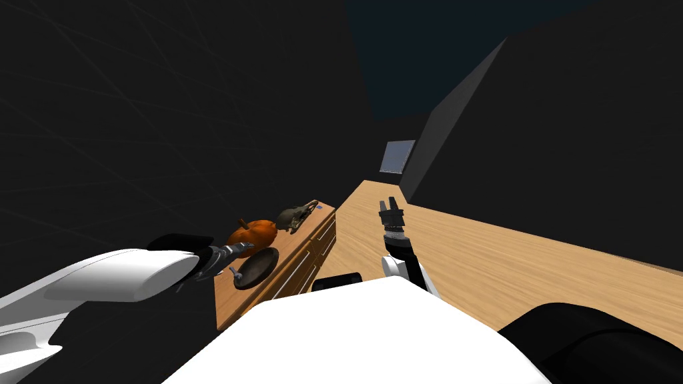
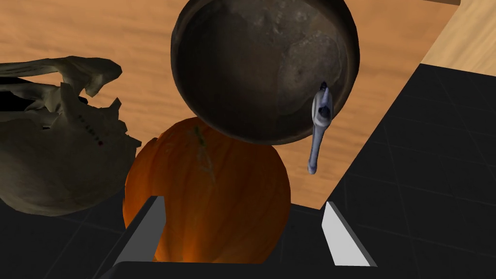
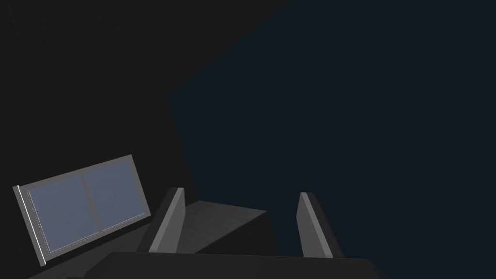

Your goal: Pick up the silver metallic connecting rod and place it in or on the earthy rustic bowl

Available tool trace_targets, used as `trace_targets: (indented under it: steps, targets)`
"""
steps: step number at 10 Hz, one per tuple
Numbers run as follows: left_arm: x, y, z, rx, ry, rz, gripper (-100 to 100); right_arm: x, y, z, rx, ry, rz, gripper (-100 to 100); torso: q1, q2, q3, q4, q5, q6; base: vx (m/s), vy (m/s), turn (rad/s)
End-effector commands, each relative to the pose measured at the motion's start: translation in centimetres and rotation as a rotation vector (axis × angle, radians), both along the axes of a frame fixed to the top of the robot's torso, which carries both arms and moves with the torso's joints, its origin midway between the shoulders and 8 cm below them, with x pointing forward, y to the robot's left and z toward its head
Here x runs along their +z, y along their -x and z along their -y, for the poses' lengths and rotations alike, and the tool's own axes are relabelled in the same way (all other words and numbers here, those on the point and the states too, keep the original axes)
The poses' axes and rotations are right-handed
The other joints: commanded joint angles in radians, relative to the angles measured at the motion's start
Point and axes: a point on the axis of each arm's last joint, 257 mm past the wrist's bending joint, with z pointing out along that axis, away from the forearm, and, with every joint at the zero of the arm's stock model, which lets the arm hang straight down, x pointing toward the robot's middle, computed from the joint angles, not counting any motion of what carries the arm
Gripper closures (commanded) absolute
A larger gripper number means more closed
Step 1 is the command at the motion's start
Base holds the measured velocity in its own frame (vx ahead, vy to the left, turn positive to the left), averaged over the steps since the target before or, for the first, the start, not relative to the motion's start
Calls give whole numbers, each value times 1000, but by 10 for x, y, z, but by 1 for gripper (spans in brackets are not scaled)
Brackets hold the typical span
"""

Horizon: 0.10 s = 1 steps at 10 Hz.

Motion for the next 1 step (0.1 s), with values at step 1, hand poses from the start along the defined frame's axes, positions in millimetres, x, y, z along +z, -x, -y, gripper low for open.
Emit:
trace_targets:
  steps: [1]
  targets:
    - [0,0,0,0,0,0,0,0,0,0,0,0,0,0,0,0,0,0,0,0,0,0,0]
